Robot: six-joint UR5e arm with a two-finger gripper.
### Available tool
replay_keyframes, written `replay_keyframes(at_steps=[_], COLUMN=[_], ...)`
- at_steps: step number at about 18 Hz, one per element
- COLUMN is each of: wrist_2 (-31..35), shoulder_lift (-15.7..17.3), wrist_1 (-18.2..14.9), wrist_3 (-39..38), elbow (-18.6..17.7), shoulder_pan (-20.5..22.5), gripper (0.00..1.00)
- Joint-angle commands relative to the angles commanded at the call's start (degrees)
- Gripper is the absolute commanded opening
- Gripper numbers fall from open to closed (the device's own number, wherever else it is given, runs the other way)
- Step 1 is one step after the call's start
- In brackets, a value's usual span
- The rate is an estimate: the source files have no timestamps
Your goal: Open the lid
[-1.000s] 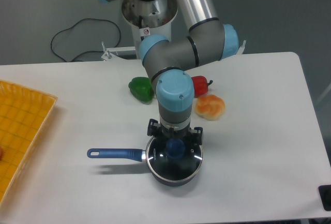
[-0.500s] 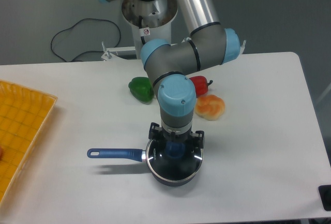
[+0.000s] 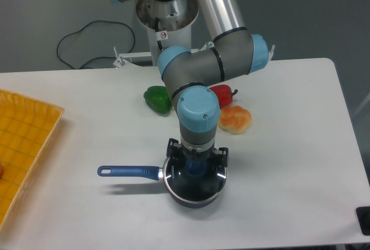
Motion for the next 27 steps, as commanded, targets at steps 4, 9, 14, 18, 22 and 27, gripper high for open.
replay_keyframes(at_steps=[4,9,14,18,22,27], wrist_2=[0.00,0.00,-0.09,-0.09,-0.09,-0.09], shoulder_lift=[-0.44,-0.44,-0.70,-0.79,-0.79,-0.79], wrist_1=[0.09,0.09,0.18,0.18,0.18,0.09], wrist_3=[0.00,0.00,0.09,0.09,0.09,0.09], elbow=[0.00,0.00,0.00,0.09,0.09,0.09], shoulder_pan=[0.00,0.00,-0.09,-0.44,-0.53,-0.79], gripper=[1.00,1.00,0.96,0.92,0.85,0.72])
